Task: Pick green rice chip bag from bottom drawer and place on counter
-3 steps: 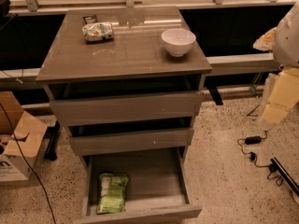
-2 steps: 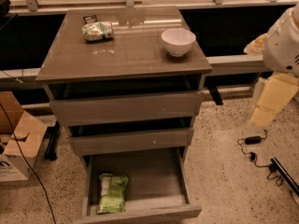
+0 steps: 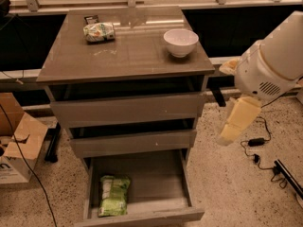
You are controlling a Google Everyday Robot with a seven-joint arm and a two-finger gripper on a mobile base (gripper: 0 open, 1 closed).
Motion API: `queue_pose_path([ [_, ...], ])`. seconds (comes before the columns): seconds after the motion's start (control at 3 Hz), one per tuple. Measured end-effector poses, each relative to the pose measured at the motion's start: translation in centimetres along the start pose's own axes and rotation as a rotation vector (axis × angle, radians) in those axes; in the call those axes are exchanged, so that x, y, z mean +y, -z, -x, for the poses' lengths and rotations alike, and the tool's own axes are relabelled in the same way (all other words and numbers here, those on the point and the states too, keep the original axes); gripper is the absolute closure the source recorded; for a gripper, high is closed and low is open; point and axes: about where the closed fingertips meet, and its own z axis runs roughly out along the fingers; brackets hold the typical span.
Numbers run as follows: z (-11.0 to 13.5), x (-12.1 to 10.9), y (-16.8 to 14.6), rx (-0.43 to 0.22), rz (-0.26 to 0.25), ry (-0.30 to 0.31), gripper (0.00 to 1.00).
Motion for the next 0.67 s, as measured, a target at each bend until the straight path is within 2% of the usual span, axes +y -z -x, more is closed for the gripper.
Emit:
queue_pose_path([
  [0.33, 0.42, -0.47, -5.47, -0.083, 0.059, -0.006, 0.00],
  [0.67, 0.42, -0.47, -5.47, -0.083, 0.059, -0.006, 0.00],
])
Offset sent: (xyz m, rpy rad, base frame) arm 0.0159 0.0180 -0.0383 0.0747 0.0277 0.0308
